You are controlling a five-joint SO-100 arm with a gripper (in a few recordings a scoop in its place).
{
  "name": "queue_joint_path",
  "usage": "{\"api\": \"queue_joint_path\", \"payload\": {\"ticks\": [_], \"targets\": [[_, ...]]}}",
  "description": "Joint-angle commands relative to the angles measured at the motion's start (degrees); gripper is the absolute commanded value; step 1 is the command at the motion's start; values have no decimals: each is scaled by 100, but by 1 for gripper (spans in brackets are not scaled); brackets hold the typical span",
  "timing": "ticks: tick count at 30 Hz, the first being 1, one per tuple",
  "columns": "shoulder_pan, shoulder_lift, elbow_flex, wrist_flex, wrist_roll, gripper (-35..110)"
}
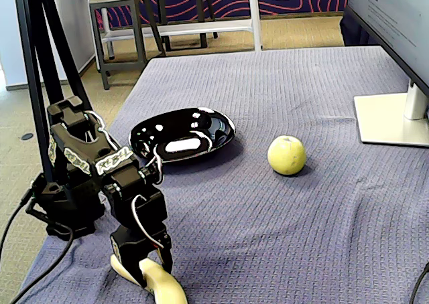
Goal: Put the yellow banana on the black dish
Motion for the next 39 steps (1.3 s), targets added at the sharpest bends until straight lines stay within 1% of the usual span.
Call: {"api": "queue_joint_path", "payload": {"ticks": [1, 8, 15, 21, 28, 34, 39], "targets": [[-185, 694, -334, 404, -202, 0], [-378, 1028, -554, 712, 26, 0], [-562, 1494, -905, 1318, 185, 0], [-976, 2276, -510, 1521, 615, 0], [-1969, 3243, 308, 1617, 1608, 0], [-3226, 3937, 686, 1837, 2593, 0], [-4254, 4271, 861, 1749, 3437, 0]]}}
